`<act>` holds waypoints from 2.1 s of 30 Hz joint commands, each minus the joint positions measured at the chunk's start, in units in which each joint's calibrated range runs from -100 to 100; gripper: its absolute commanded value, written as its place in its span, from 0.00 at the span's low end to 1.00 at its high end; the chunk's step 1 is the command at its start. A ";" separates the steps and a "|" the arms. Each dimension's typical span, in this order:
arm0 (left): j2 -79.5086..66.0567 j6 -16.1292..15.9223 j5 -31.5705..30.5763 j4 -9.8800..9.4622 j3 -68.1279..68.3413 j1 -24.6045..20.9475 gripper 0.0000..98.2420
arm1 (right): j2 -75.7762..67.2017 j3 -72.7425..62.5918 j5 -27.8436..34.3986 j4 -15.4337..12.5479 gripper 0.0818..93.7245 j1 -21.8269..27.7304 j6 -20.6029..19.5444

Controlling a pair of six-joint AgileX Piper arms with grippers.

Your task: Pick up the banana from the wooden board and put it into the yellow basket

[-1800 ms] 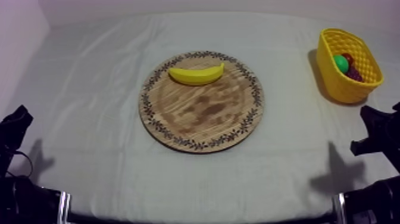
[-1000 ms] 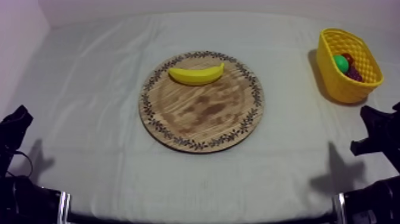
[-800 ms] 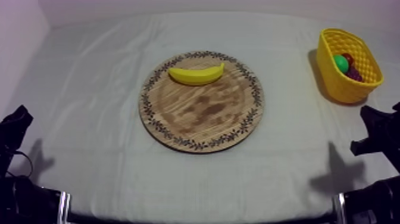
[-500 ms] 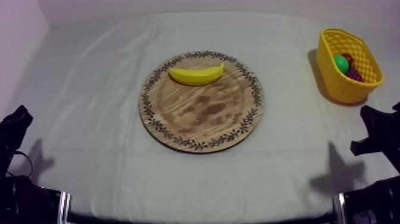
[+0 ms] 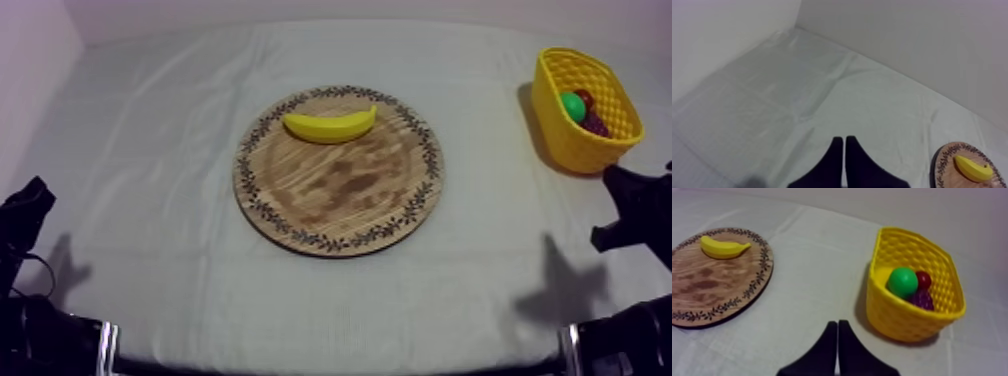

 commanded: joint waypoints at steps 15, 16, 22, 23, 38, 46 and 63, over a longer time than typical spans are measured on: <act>0.04 0.02 0.00 0.03 0.00 -0.02 0.00 | 34.01 -42.14 14.70 -10.48 0.01 -9.79 11.44; 0.04 0.02 0.00 0.03 0.00 -0.02 0.00 | 35.96 -44.45 16.35 -10.94 0.01 -10.32 12.17; 0.04 0.02 0.00 0.03 0.00 -0.02 0.00 | 48.44 -59.20 26.79 -12.48 0.01 -11.77 15.91; 0.04 0.02 0.00 0.03 0.00 -0.02 0.00 | 50.44 -61.46 28.03 -12.53 0.01 -11.94 16.29; 0.04 0.02 0.00 0.03 0.00 -0.02 0.00 | 78.96 -84.64 36.94 -12.05 0.00 -16.64 18.08; 0.04 0.02 0.00 0.03 0.00 -0.02 0.00 | 89.49 -87.35 35.05 -10.34 0.02 -19.23 18.48; 0.04 0.02 0.00 0.03 0.00 -0.02 0.00 | 103.25 -93.21 36.04 -7.93 0.58 -20.64 21.45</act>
